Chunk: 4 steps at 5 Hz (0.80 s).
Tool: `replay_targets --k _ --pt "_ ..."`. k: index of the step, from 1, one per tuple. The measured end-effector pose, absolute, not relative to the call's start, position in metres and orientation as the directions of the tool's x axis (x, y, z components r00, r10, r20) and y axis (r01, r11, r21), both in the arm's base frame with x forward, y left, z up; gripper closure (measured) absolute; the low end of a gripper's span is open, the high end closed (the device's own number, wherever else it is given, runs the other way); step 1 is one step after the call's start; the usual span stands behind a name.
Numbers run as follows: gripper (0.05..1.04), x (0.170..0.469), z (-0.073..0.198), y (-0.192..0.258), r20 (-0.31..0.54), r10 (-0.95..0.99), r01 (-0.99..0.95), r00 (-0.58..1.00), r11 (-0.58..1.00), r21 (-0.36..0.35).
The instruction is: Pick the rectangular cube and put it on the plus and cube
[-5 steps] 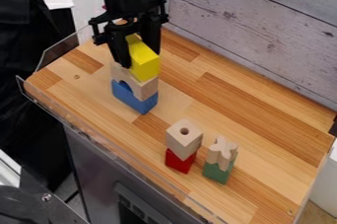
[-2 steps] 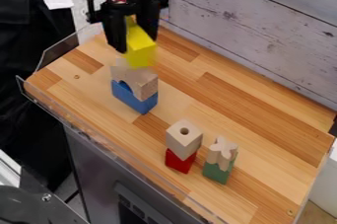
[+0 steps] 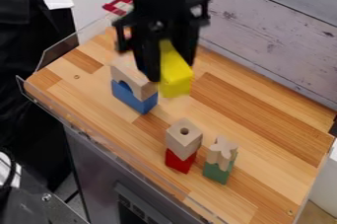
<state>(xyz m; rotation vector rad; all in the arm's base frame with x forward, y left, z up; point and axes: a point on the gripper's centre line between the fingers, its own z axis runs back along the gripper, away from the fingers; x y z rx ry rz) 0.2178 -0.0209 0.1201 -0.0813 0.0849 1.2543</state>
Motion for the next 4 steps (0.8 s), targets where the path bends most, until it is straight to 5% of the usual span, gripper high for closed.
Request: replay_targets --k 2,4 --pt "0.517 0.223 0.099 -0.053 -0.227 0.961 -0.987 0.16 0.15 -0.058" --pt "0.517 0.235 0.085 -0.053 -0.227 0.973 -0.999 0.03 0.023 -0.032"
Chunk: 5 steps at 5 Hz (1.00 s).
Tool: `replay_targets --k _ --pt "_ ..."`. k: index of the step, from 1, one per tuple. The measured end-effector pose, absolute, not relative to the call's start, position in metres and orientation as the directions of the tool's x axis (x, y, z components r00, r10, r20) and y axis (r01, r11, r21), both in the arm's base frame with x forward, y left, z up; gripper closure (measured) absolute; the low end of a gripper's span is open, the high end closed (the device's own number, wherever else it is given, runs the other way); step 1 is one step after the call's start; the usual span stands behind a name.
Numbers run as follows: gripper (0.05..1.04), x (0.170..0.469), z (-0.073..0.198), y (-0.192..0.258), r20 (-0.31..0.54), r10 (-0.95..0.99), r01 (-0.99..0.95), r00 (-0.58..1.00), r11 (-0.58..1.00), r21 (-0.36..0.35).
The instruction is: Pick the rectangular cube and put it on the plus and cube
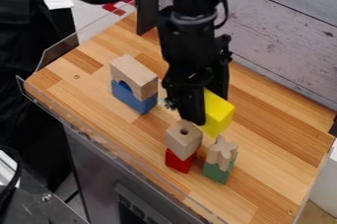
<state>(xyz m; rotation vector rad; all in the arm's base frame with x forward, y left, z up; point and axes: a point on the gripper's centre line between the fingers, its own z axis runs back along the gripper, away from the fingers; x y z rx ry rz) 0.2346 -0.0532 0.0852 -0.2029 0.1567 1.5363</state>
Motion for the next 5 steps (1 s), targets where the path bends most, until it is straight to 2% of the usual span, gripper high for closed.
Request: replay_targets --k 2,5 --pt "0.517 0.234 0.079 -0.056 -0.252 0.967 -0.998 -0.041 -0.052 -0.037" --pt "0.517 0.222 0.071 -0.073 -0.295 0.954 -0.998 -0.05 -0.061 -0.028"
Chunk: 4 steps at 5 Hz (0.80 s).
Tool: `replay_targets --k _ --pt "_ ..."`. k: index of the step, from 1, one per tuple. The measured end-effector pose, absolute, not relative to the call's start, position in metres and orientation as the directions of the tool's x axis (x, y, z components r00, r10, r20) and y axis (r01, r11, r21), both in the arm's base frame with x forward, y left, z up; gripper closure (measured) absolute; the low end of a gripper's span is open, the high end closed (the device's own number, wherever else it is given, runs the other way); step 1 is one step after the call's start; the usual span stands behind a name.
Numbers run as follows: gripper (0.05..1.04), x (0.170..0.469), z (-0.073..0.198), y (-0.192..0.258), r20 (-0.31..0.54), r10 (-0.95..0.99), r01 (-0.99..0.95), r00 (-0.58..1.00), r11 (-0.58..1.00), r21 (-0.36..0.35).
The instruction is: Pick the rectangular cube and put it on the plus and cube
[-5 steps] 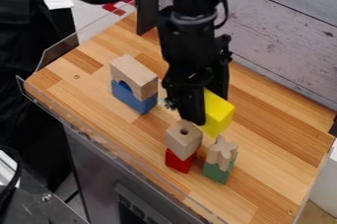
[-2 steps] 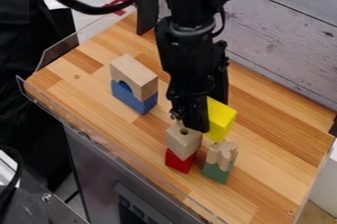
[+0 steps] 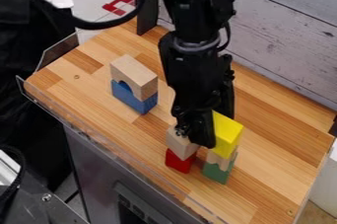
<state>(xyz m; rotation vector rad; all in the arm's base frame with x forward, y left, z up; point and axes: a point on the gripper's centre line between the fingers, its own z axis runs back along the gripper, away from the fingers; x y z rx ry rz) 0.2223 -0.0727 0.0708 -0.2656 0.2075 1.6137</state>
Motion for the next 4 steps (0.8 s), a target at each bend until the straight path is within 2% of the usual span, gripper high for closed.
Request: replay_targets --k 1,2,3,4 --pt "0.517 0.2227 0.0703 -0.0742 -0.303 0.952 -0.998 -0.047 -0.061 -0.035" --pt "0.47 0.2217 0.07 -0.0767 -0.32 0.947 -0.999 0.001 -0.014 -0.046" --pt "0.172 0.2172 0.0676 -0.0749 -0.327 0.944 -0.999 0.038 0.033 -0.021" --pt "0.077 0.2201 0.0729 -0.0726 -0.31 0.948 -0.997 0.079 0.075 -0.024"
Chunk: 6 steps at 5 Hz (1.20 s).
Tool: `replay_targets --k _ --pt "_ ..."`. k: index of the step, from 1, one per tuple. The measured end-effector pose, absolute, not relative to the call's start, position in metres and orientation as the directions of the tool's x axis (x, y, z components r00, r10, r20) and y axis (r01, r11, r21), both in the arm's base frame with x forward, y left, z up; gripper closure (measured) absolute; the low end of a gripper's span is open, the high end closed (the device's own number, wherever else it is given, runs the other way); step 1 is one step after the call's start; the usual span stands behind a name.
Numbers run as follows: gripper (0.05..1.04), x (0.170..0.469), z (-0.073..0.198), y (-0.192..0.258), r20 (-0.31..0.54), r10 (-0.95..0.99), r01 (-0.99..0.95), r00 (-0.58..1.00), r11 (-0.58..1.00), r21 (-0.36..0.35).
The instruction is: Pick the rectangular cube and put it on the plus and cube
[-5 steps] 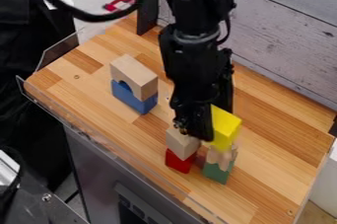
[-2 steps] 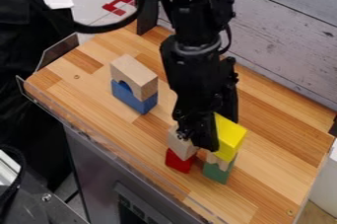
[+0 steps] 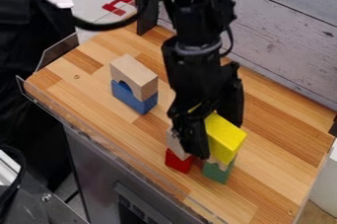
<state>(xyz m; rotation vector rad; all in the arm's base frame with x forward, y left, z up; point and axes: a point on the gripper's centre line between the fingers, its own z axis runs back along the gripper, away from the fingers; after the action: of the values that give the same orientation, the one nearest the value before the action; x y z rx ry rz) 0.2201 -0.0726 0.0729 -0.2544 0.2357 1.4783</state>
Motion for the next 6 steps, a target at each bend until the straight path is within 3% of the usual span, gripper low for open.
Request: replay_targets --k 2,3,4,5,6 --pt "0.085 0.238 0.108 -0.057 -0.198 0.956 -0.976 0.217 0.214 -0.033" --pt "0.085 0.256 0.15 -0.042 -0.127 0.925 -0.933 0.36 0.36 -0.02" --pt "0.085 0.263 0.16 -0.015 -0.192 0.816 -0.822 0.546 0.566 0.065" --pt "0.085 0.257 0.148 0.013 -0.26 0.643 -0.645 0.72 0.759 0.091" --pt "0.085 0.249 0.121 0.029 -0.267 0.448 -0.434 0.854 0.894 0.111"
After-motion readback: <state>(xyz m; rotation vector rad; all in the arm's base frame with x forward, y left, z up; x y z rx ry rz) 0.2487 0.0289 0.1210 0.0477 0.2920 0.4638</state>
